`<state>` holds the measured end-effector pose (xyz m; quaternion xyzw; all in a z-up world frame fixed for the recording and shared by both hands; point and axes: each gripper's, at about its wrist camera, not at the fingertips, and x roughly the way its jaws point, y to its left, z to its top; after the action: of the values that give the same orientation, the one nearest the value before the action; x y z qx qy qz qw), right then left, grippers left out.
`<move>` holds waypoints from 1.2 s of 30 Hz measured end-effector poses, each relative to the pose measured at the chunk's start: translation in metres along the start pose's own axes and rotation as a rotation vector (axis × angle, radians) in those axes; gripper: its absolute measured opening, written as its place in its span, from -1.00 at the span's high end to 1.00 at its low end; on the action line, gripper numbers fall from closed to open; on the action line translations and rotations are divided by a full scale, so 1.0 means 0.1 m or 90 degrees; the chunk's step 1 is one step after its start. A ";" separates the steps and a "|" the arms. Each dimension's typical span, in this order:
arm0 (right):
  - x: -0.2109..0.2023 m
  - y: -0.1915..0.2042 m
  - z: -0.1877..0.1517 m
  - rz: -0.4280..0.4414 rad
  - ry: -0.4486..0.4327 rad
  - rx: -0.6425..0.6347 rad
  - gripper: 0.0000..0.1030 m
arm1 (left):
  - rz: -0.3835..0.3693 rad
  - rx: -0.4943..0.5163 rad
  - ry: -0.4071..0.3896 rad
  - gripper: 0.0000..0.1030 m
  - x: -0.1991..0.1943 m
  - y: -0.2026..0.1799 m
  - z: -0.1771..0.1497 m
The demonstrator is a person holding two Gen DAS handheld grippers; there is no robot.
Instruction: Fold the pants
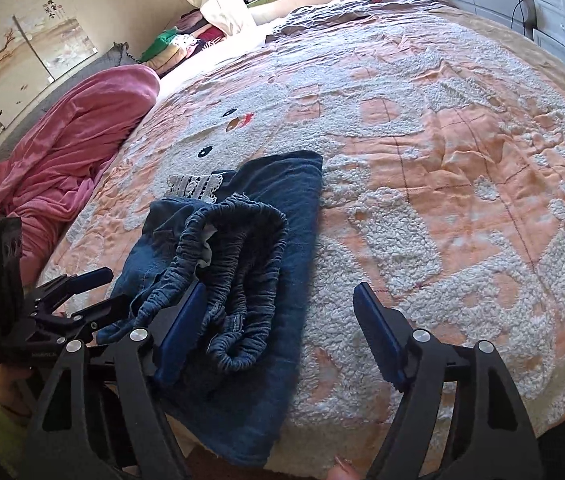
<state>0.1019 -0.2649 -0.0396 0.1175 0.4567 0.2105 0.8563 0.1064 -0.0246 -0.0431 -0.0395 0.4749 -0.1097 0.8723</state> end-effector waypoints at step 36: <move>0.06 0.47 0.35 0.075 -0.071 -0.083 0.56 | -0.055 -0.031 -0.069 0.42 -0.24 0.05 0.36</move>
<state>0.1225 -0.2213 -0.0059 0.0998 0.3860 0.2825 0.8725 0.1241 -0.0158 -0.0044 -0.0873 0.4276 -0.1334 0.8898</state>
